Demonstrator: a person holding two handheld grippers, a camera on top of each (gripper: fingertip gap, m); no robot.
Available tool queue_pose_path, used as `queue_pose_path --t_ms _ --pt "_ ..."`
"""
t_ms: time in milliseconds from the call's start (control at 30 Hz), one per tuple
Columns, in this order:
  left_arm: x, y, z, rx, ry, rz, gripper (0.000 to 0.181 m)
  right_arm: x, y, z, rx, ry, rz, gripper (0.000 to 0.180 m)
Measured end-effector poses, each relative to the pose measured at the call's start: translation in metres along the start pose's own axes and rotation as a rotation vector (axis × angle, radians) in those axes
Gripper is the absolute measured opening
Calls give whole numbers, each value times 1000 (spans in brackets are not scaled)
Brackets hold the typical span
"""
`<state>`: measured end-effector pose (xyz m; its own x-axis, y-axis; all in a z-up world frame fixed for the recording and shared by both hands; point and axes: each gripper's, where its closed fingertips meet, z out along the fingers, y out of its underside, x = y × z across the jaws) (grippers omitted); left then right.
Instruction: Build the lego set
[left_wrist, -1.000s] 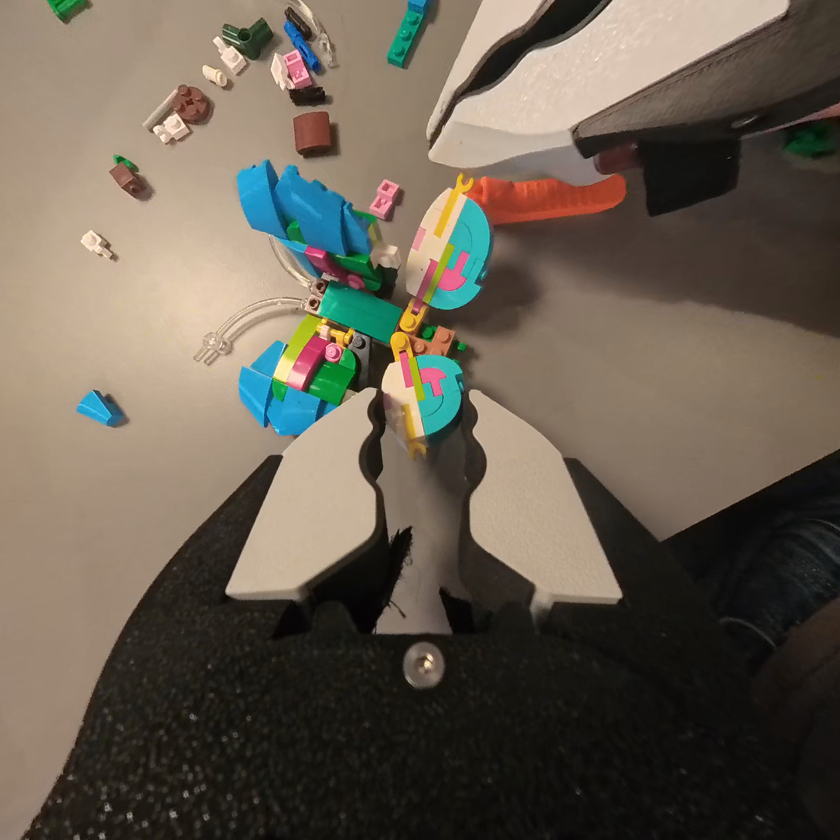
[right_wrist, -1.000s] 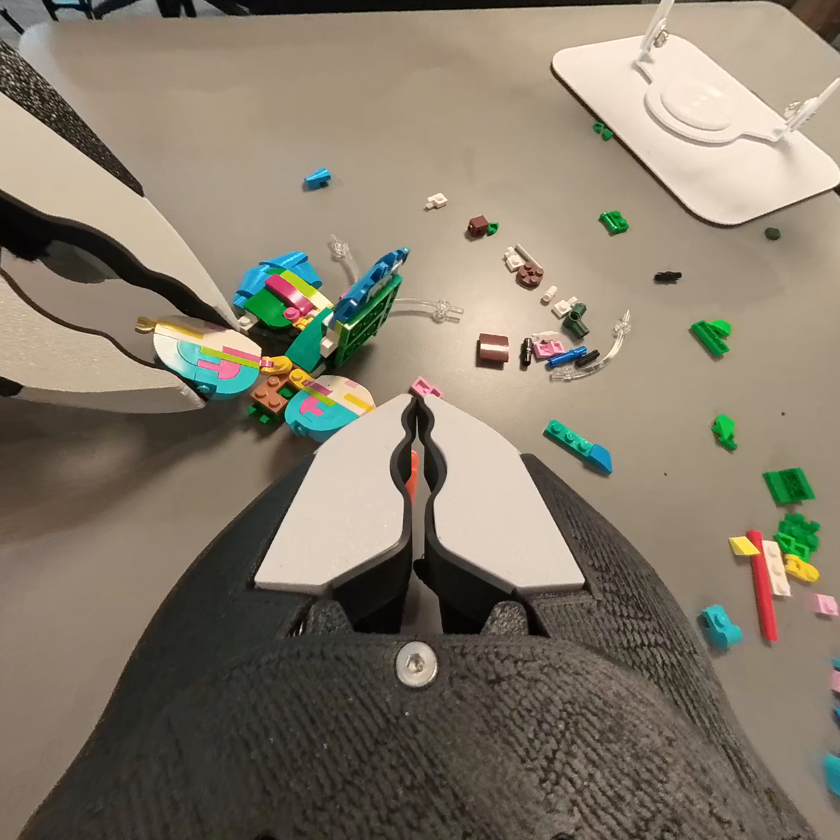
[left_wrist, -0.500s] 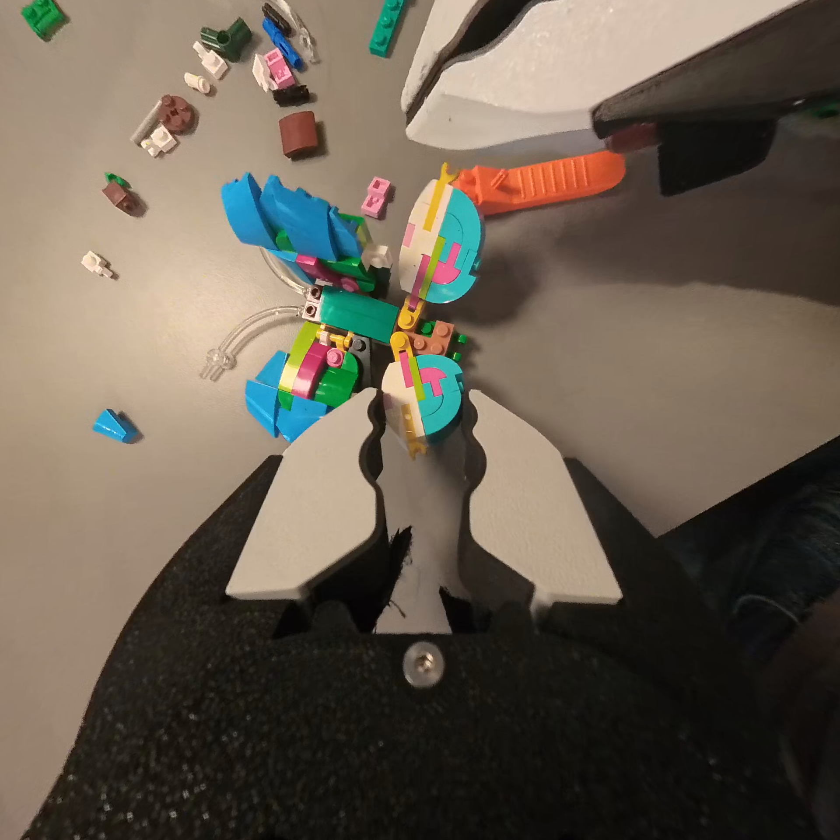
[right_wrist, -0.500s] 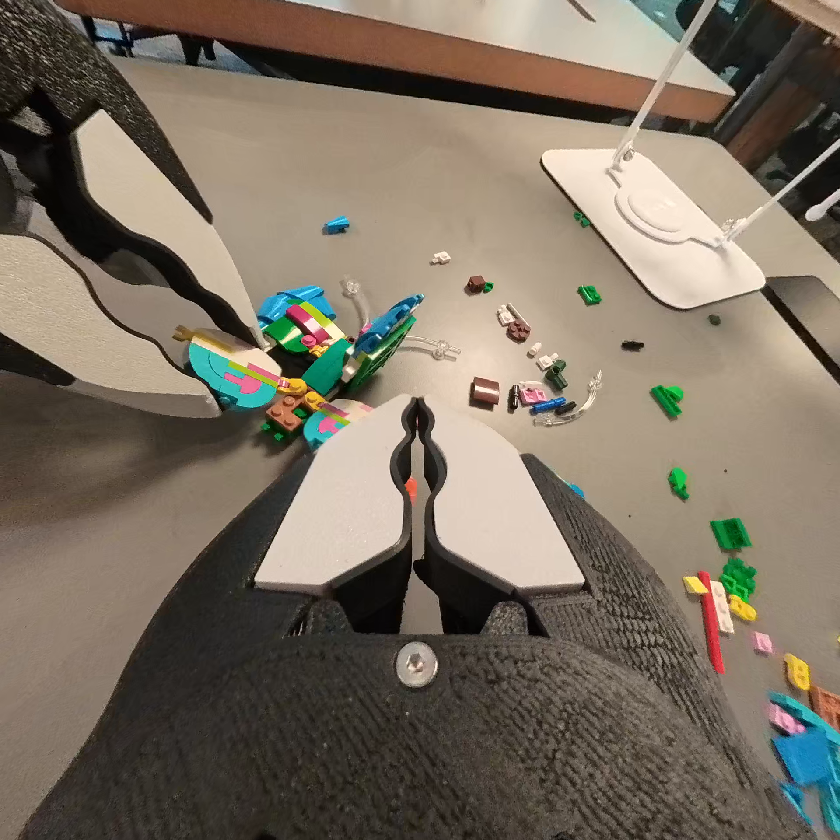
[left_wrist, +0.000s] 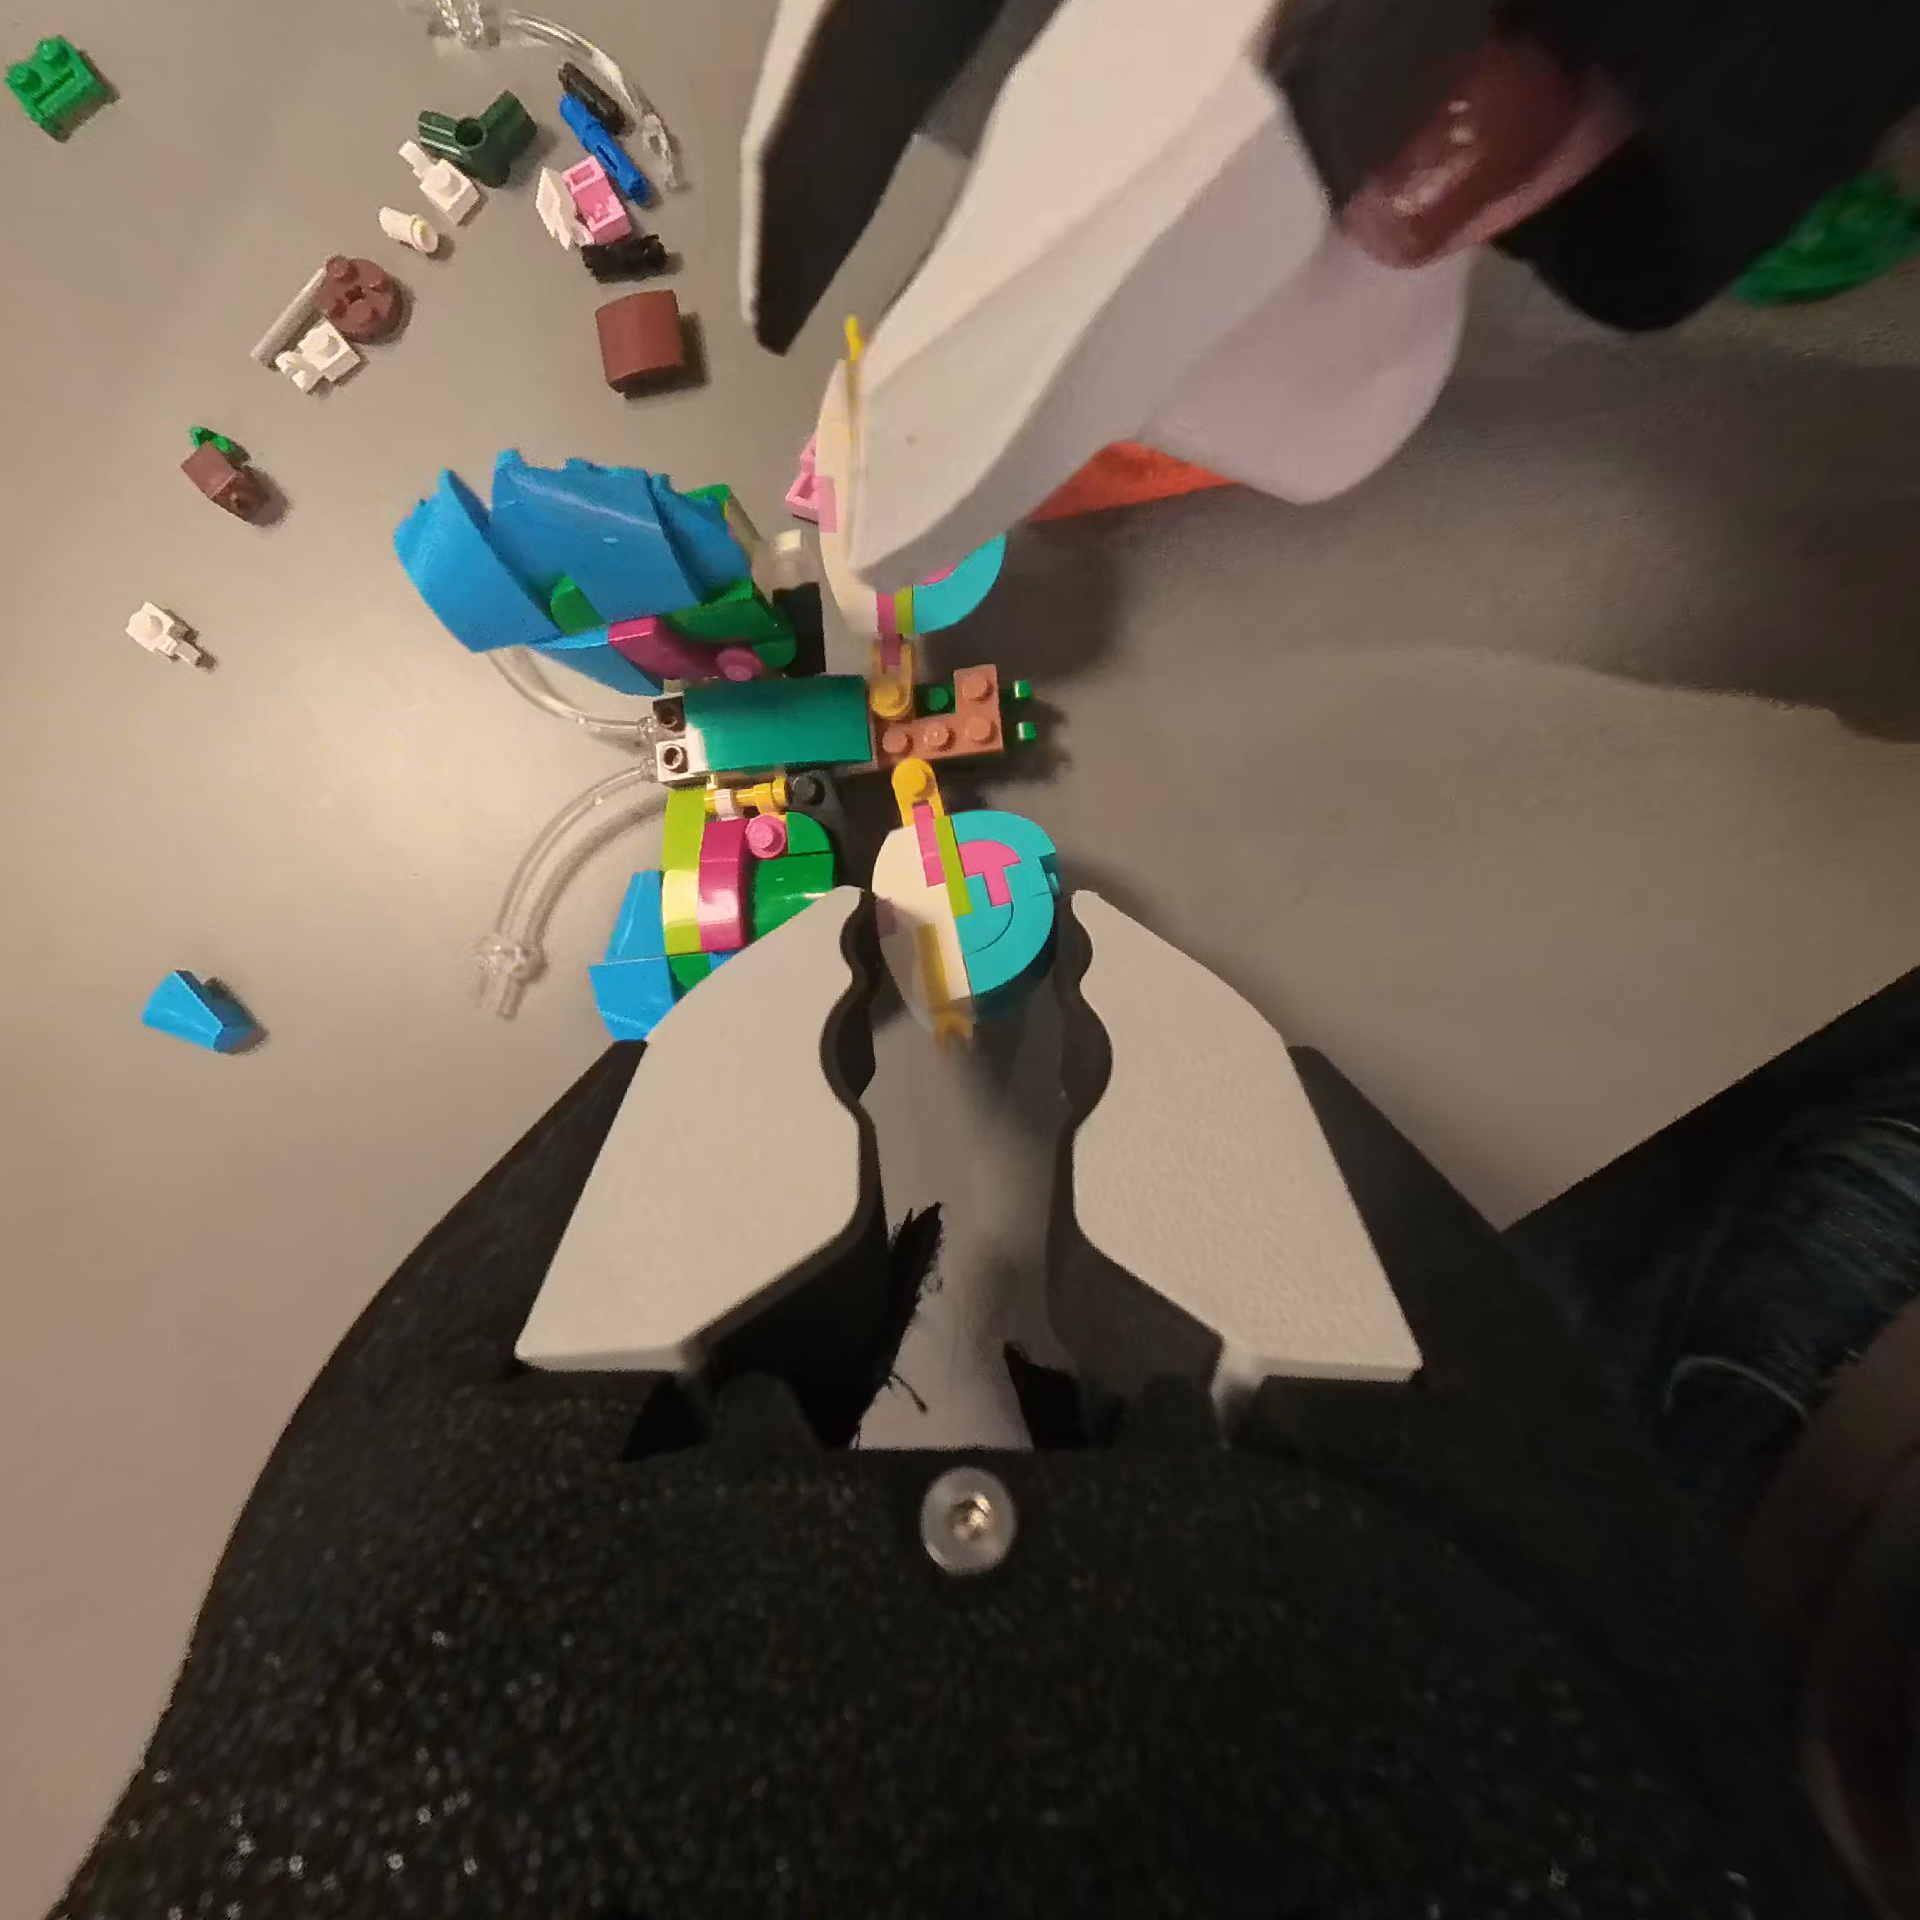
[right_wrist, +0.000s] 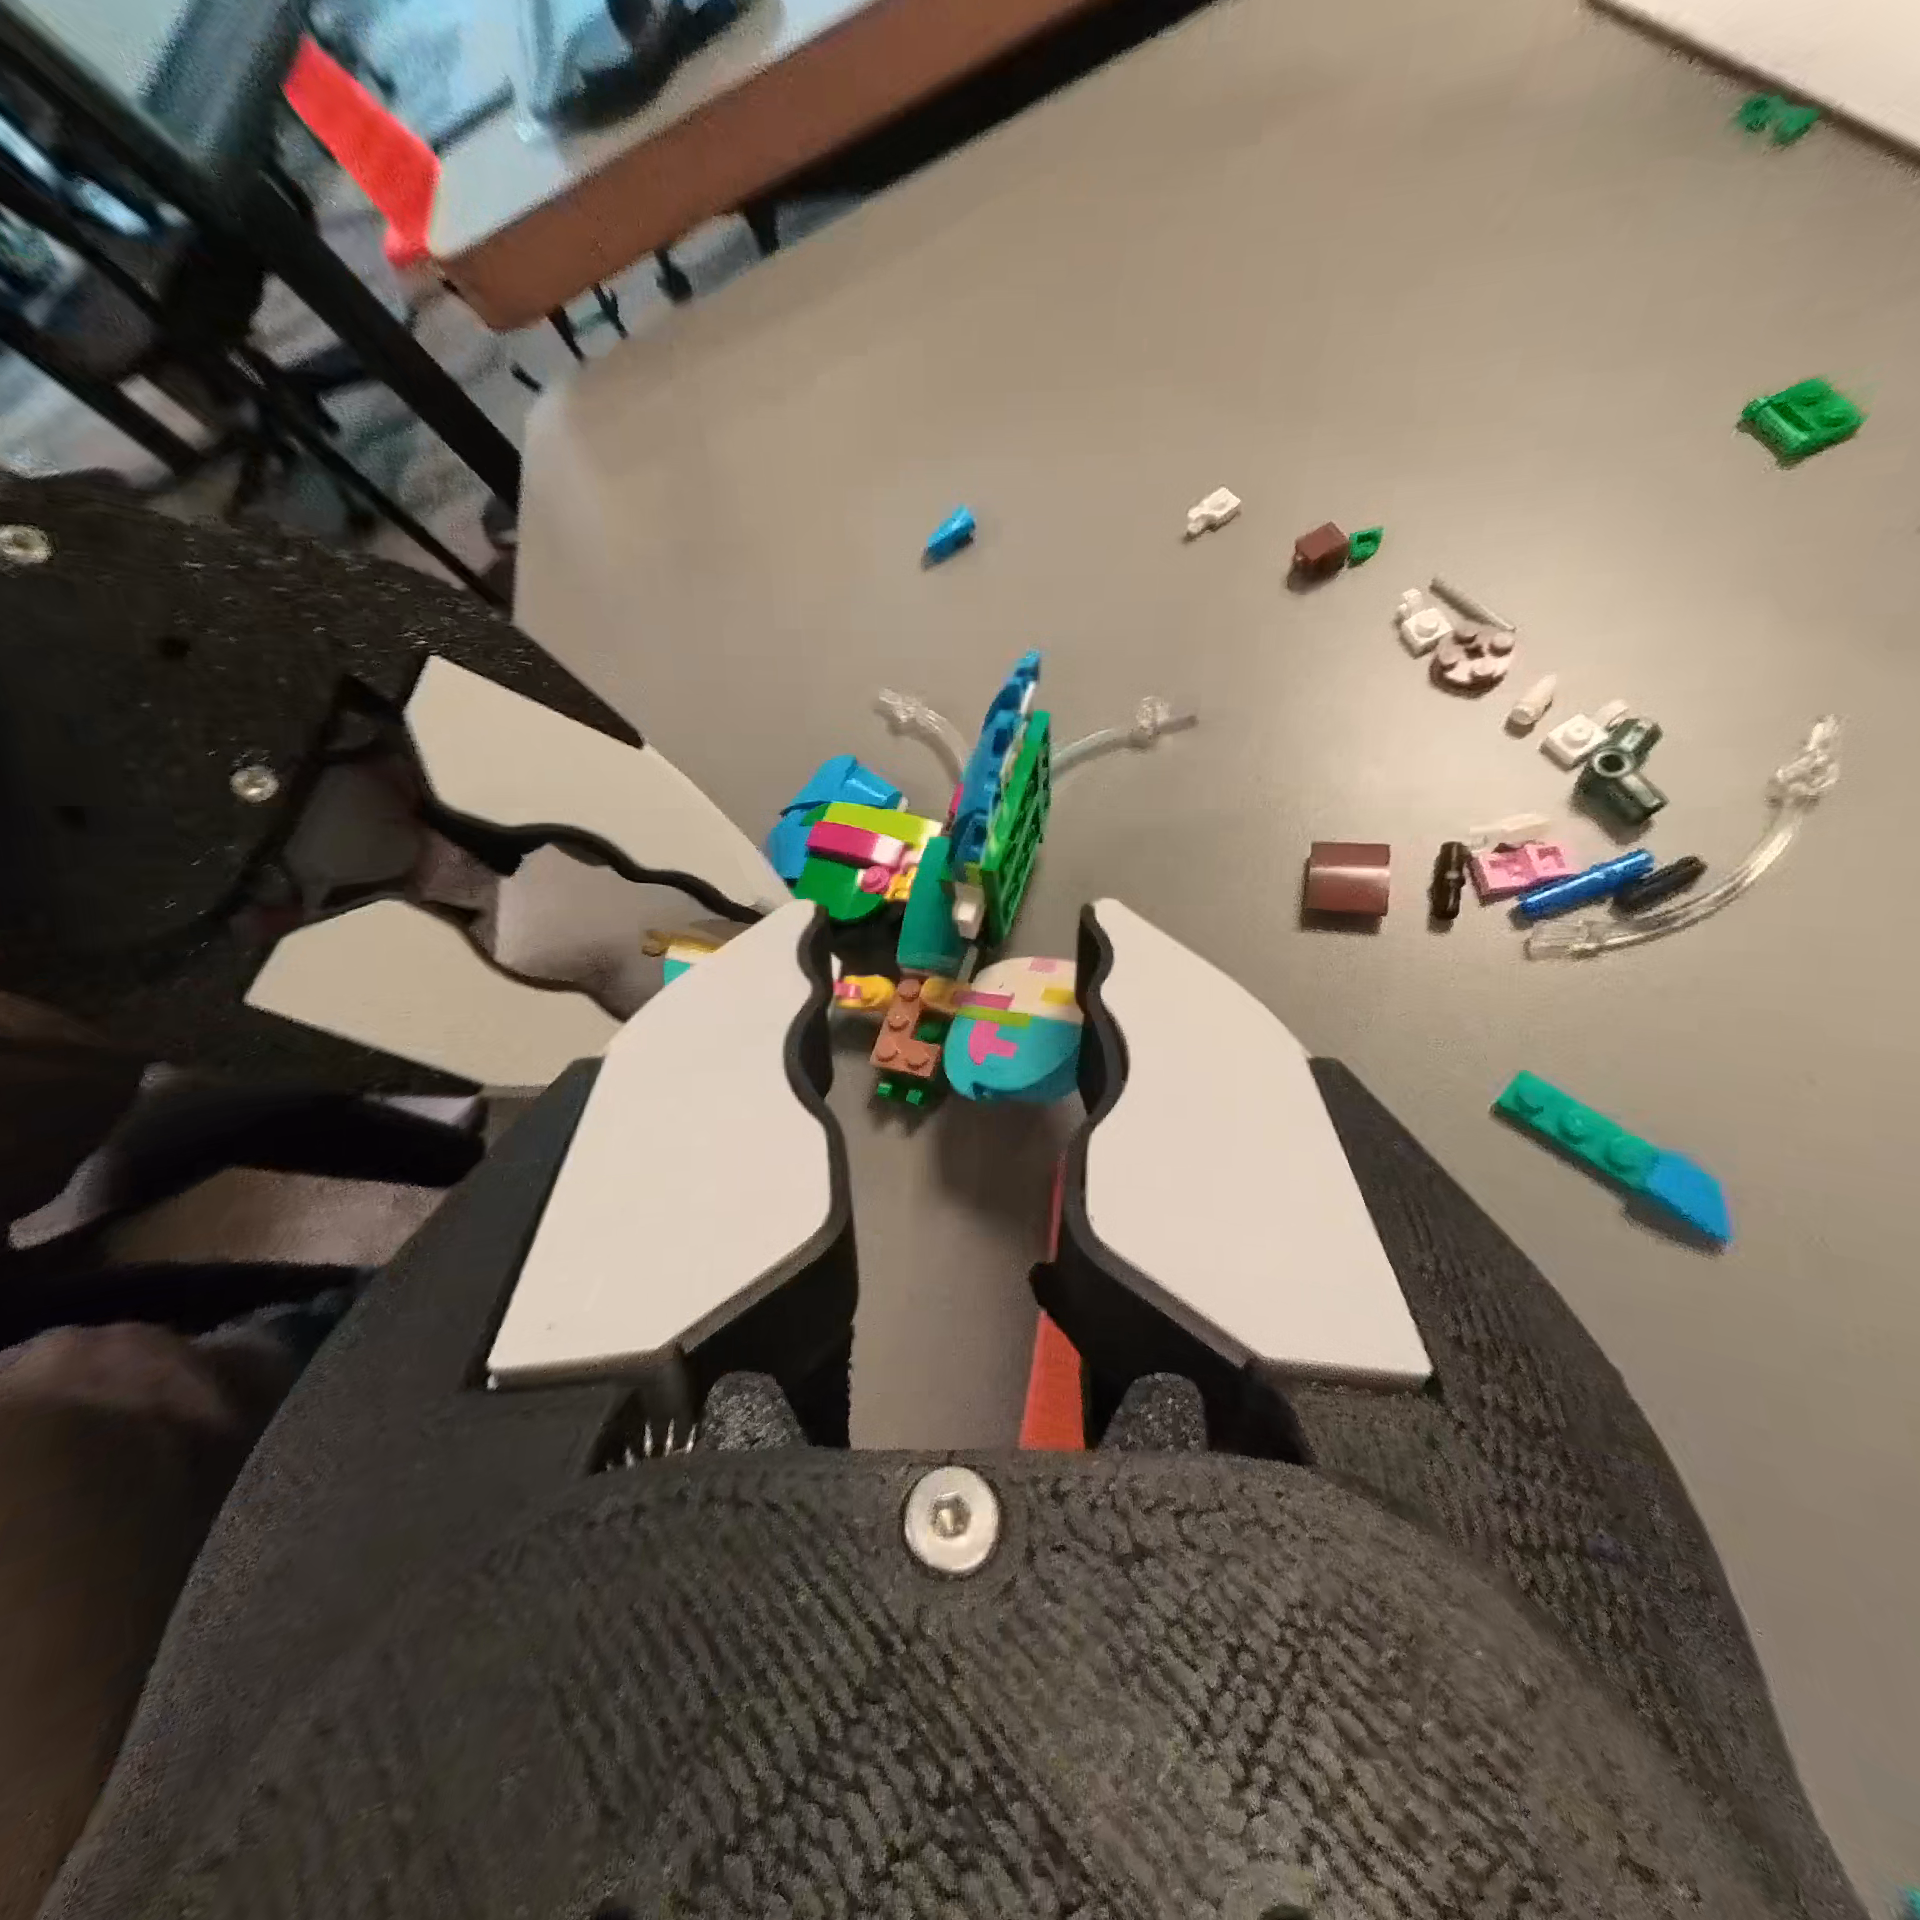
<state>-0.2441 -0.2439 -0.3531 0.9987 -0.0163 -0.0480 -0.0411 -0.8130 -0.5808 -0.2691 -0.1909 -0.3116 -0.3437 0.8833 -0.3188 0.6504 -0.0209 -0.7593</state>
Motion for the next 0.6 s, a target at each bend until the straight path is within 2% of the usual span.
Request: queue_pose_path --t_ms 167,433,600 --pt "-2 -3 -3 28 2 -15 32 -4 -1 16 -247 -51 -45 44" --pt "-1 -5 -7 77 -2 -37 32 7 29 31 -651 -56 -108 44" --pt "-1 -4 -6 86 -9 -45 32 7 37 34 -712 -101 -74 39"
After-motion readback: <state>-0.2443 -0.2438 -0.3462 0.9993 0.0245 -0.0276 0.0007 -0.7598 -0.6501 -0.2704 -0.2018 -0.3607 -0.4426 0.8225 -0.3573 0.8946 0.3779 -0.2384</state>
